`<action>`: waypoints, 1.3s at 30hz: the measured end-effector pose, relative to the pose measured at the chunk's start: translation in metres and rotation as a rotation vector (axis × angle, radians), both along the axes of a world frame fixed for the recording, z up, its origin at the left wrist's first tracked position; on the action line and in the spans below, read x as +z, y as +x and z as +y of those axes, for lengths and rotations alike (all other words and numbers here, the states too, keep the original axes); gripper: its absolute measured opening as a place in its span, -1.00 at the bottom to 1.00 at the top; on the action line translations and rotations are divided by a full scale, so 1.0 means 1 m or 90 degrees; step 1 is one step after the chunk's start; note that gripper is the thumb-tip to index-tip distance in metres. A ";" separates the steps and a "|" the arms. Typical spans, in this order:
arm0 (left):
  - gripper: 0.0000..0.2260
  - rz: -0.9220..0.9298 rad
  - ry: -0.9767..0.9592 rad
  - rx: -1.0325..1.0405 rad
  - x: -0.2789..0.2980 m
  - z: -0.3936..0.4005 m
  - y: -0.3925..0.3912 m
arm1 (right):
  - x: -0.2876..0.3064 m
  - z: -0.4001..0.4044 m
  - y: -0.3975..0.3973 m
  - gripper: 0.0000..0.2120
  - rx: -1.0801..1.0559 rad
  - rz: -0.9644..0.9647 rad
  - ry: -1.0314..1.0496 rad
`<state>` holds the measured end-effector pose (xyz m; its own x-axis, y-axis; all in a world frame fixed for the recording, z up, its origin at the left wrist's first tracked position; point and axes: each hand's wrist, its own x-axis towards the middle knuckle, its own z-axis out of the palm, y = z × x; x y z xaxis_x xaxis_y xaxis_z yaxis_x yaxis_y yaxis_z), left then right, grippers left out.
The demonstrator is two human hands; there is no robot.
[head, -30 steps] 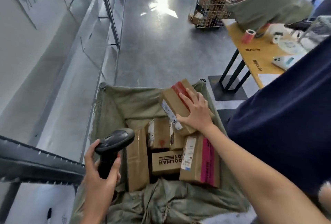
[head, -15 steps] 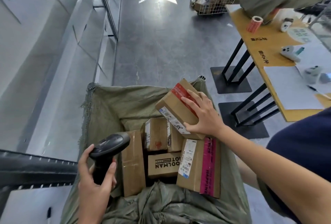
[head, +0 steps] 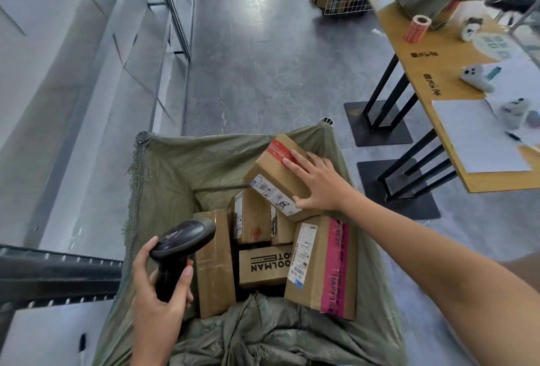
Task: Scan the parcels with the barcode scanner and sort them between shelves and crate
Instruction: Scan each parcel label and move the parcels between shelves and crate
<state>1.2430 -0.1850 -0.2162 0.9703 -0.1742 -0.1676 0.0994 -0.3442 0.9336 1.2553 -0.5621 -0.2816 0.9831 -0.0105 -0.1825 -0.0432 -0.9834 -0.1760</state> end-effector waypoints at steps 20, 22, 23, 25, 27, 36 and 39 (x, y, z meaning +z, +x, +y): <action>-0.30 -0.058 -0.071 0.096 0.009 0.043 -0.030 | 0.001 0.036 -0.016 -0.05 -0.115 -0.037 0.024; -0.32 -0.076 -0.080 0.115 0.015 0.058 -0.042 | 0.011 0.057 -0.016 -0.10 -0.090 -0.069 0.020; -0.33 -0.083 -0.081 0.125 0.017 0.065 -0.049 | 0.016 0.070 -0.016 -0.13 -0.071 -0.081 0.021; -0.34 -0.092 -0.079 0.155 0.023 0.083 -0.066 | 0.025 0.102 -0.017 -0.17 -0.035 -0.108 0.024; -0.34 -0.109 -0.082 0.198 0.028 0.104 -0.087 | 0.035 0.139 -0.021 -0.20 -0.001 -0.129 0.023; -0.36 -0.129 -0.074 0.426 0.043 0.244 -0.253 | 0.067 0.360 -0.087 -0.22 0.217 -0.161 0.093; -0.36 -0.140 -0.058 0.514 0.047 0.292 -0.320 | 0.075 0.438 -0.129 -0.21 0.300 -0.162 0.111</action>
<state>0.9230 0.1067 -0.1695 0.8120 0.5833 0.0211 0.0956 -0.1686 0.9810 1.1263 -0.1238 -0.2067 0.8872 0.4501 0.1019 0.4595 -0.8412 -0.2852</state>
